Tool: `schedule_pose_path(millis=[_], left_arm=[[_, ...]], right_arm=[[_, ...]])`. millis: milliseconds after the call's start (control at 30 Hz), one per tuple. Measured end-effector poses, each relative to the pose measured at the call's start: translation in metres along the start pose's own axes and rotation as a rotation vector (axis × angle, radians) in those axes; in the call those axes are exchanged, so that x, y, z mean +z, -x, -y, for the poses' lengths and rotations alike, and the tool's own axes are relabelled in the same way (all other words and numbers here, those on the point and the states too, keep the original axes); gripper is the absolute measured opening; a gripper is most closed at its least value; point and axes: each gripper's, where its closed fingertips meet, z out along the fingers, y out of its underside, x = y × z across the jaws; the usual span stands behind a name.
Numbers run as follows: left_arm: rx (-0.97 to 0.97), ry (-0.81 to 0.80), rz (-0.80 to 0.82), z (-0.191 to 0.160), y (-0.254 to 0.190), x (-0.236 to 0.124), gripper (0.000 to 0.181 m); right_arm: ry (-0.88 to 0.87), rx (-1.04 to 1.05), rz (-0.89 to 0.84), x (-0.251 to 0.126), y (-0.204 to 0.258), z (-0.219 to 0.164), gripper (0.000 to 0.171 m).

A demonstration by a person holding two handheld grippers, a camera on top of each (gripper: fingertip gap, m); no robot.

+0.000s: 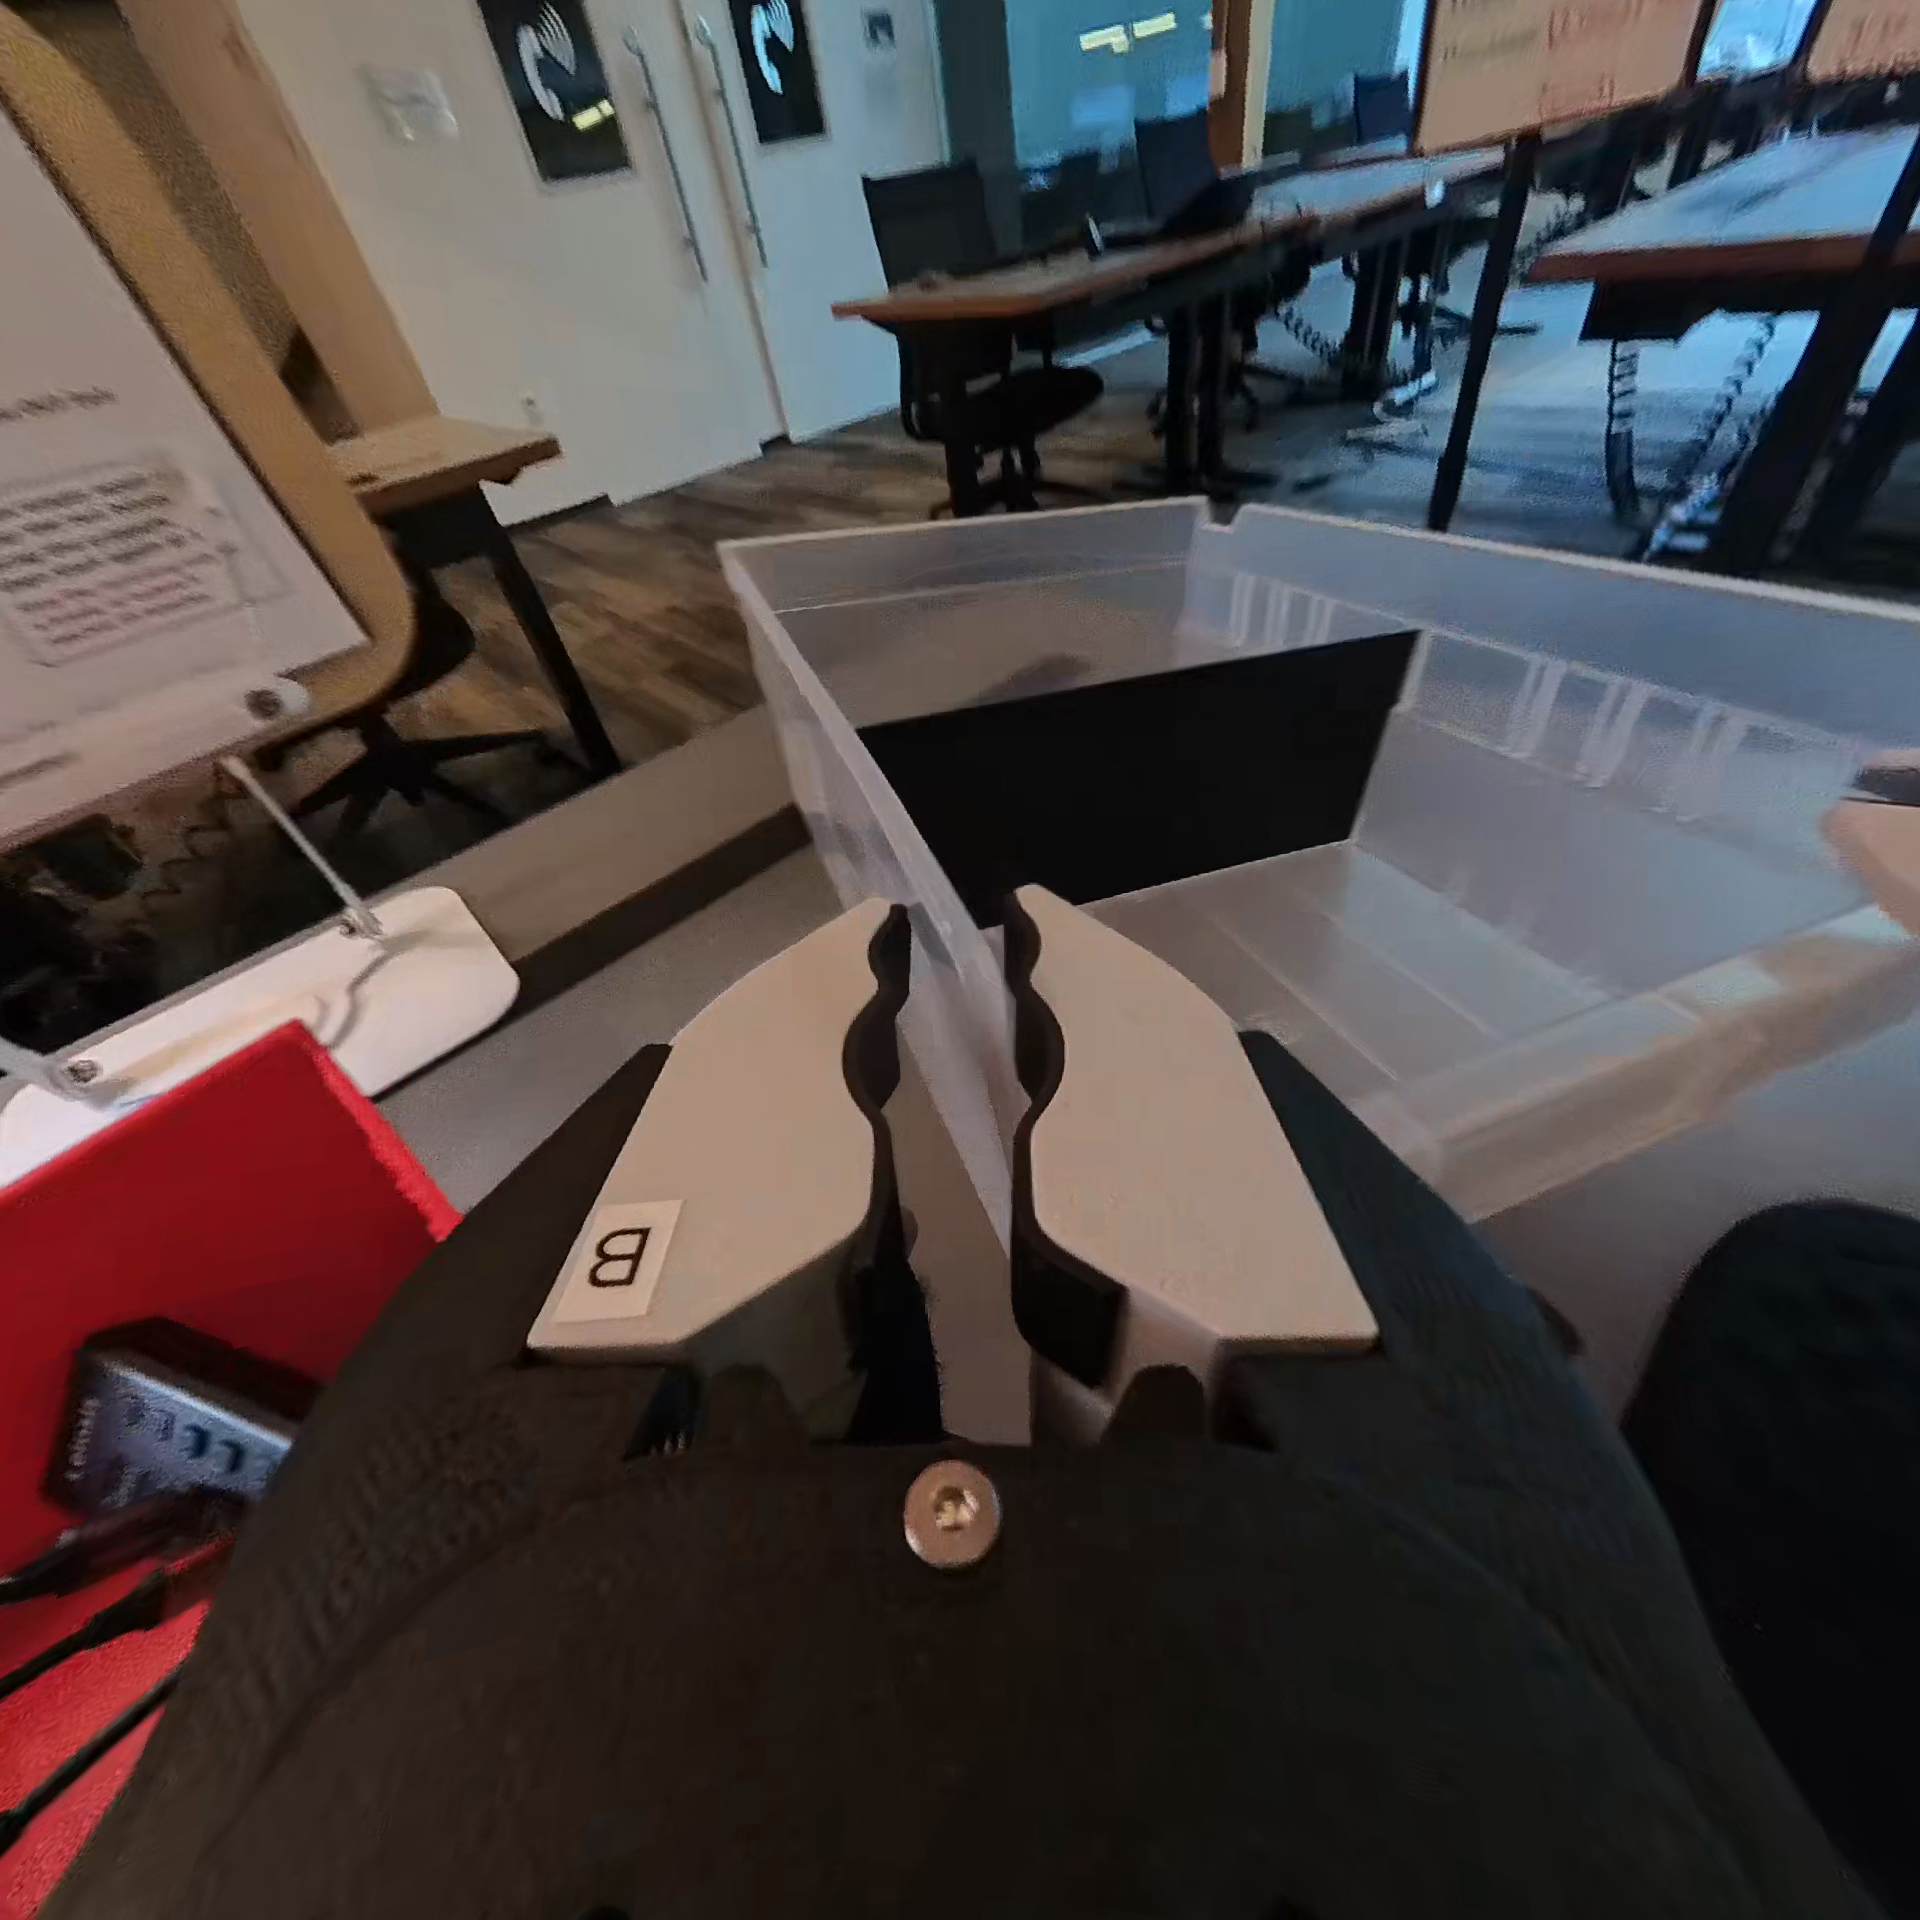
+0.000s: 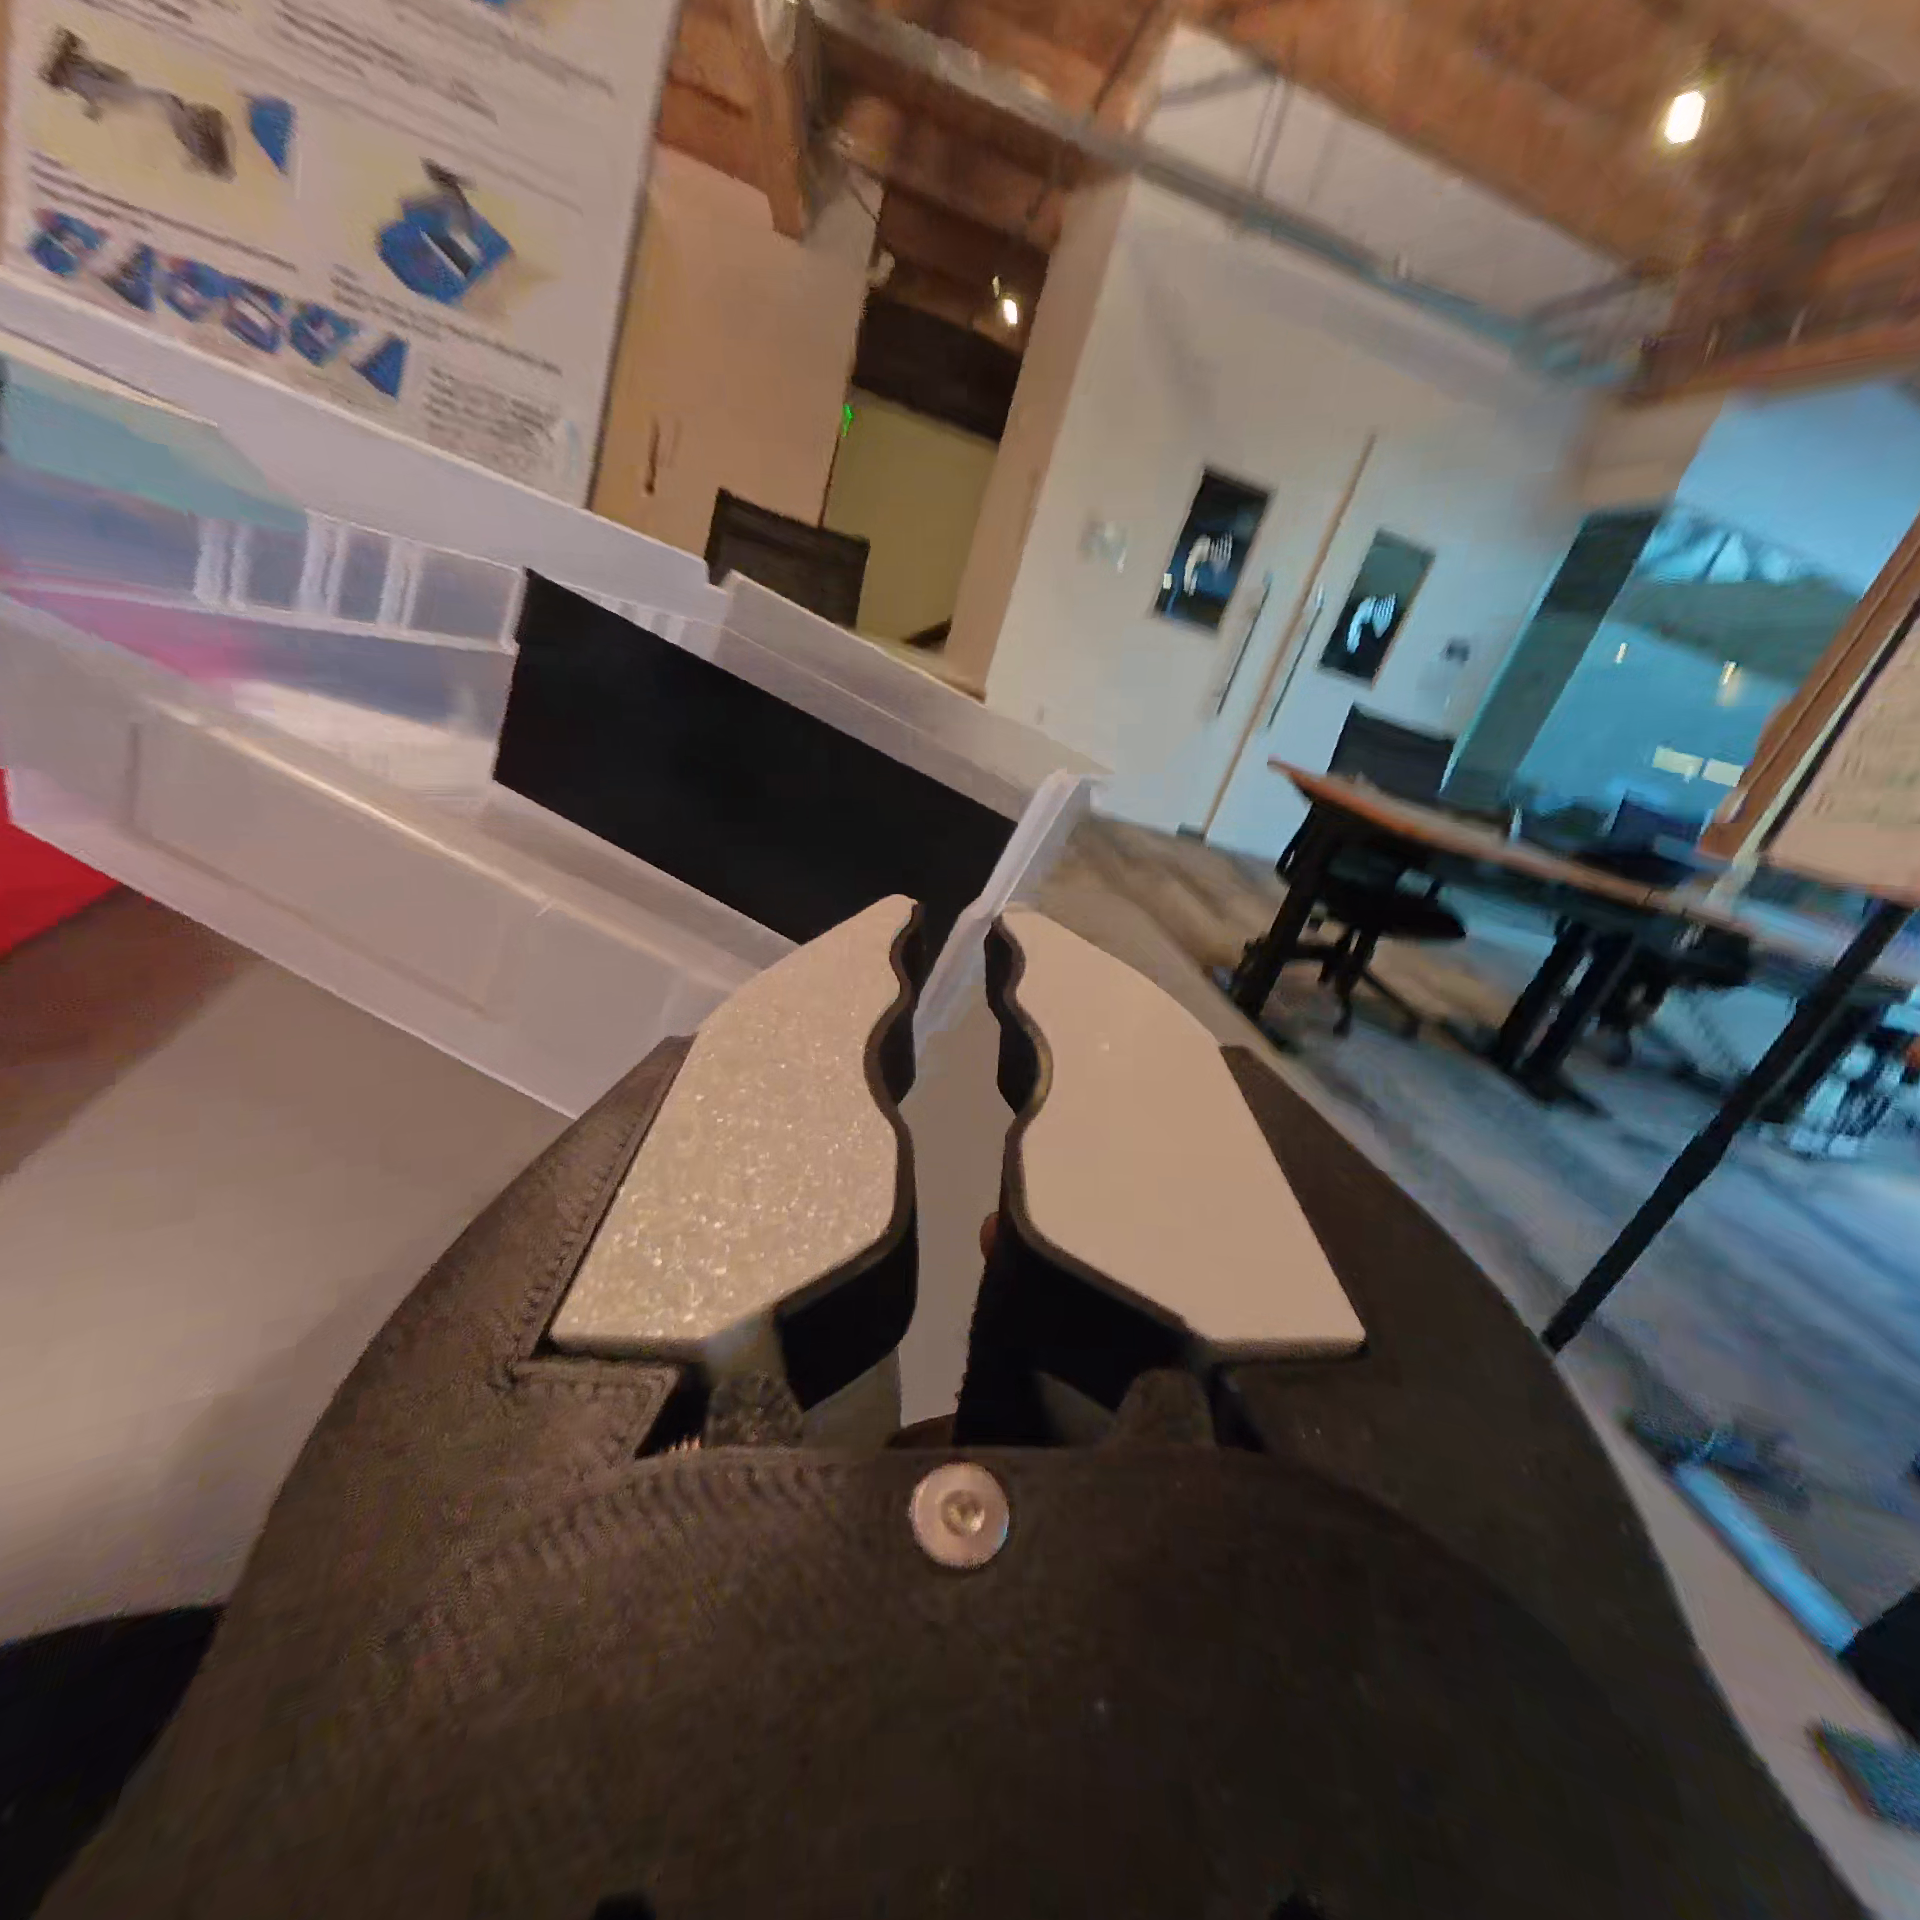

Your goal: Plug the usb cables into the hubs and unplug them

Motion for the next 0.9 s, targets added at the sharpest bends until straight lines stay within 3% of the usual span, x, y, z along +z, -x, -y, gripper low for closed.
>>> schedule_pose_path(millis=[167,267,400,500,600,733,800,900], left_arm=[[0.06,0.145,-0.071,-0.036,-0.026,0.012,0.026],[0.14,0.182,-0.068,-0.047,-0.036,0.008,0.031],[0.093,0.285,-0.203,-0.071,-0.052,0.001,0.054],[-0.044,0.212,-0.353,-0.058,-0.076,-0.026,0.072],[-0.182,0.035,-0.561,-0.023,-0.095,-0.083,0.08],[-0.107,-0.045,-0.529,-0.022,-0.056,-0.143,0.082],[-0.021,0.021,-0.416,-0.049,-0.017,-0.158,0.081],[0.077,0.234,-0.291,-0.109,0.031,-0.172,0.077]], right_arm=[[0.261,0.028,-0.053,0.008,-0.014,-0.06,0.011],[0.272,0.083,-0.08,0.006,-0.022,-0.063,0.01],[0.281,0.16,-0.089,0.005,-0.027,-0.067,0.008],[0.322,0.183,-0.102,0.006,-0.03,-0.074,0.009],[0.261,0.189,-0.105,0.005,-0.032,-0.066,0.01],[0.009,0.193,0.032,0.002,-0.015,-0.032,0.033],[-0.087,0.176,0.175,-0.001,0.009,-0.016,0.049],[-0.081,0.148,0.45,-0.009,0.06,-0.009,0.053]])
